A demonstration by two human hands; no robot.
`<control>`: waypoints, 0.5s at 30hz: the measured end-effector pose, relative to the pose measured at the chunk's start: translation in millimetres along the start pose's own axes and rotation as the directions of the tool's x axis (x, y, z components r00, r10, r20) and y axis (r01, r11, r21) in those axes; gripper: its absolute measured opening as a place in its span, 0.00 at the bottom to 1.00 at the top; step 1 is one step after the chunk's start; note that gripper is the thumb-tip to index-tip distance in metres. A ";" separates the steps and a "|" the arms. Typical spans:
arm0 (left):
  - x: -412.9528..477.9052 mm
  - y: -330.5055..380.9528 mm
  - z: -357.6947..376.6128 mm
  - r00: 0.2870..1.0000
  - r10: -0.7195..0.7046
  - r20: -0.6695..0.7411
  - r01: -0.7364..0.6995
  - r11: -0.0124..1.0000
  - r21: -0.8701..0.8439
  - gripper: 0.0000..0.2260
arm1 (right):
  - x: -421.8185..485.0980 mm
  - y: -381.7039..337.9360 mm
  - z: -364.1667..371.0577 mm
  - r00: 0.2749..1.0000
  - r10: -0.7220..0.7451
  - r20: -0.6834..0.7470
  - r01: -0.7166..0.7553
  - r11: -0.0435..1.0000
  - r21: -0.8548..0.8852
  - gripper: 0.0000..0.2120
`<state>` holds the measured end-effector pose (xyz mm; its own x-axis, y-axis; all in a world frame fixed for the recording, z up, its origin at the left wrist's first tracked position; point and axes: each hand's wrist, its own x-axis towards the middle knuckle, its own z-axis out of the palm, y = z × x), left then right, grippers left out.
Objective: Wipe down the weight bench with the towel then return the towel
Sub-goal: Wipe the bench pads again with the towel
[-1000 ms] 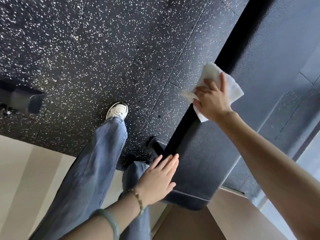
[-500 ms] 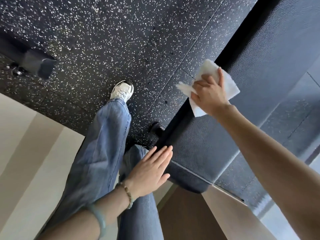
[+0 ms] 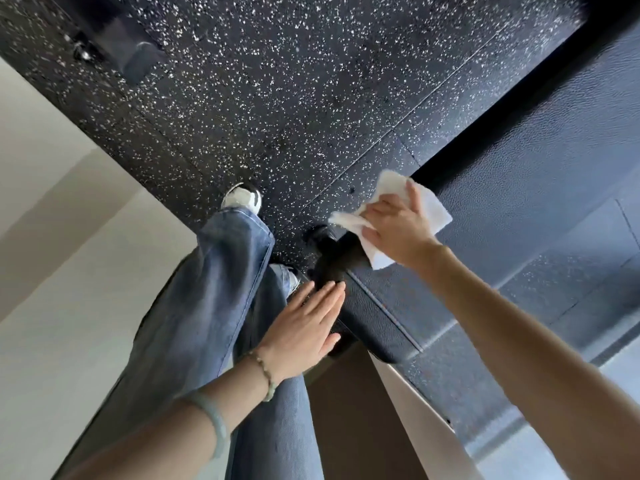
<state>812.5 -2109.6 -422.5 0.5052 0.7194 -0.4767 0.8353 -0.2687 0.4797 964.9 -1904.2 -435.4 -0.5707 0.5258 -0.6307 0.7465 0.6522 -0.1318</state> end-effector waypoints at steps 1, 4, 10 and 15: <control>-0.6 -0.9 1.5 1.000 -0.003 -0.005 0.003 1.000 -0.002 0.29 | 1.8 17.1 -4.8 0.997 0.069 -0.023 -0.069 0.997 -0.021 0.19; -1.3 -4.9 4.4 1.000 0.021 -0.022 -0.021 1.000 0.002 0.29 | 4.9 34.1 -11.4 0.985 0.174 -0.017 -0.174 0.984 -0.030 0.20; -2.7 -9.4 7.3 0.998 0.068 0.000 -0.068 0.997 -0.038 0.29 | -11.6 -34.7 14.6 1.000 0.009 -0.001 -0.009 1.000 -0.012 0.26; -4.6 -14.1 6.5 0.996 0.087 -0.030 -0.089 0.994 -0.058 0.29 | -15.4 -41.1 21.6 0.994 -0.098 -0.044 0.097 0.995 -0.007 0.21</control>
<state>799.9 -2113.3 -431.9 0.5692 0.7122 -0.4109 0.7733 -0.2938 0.5619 950.5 -1950.9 -436.8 -0.6554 0.4833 -0.5804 0.6851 0.7040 -0.1873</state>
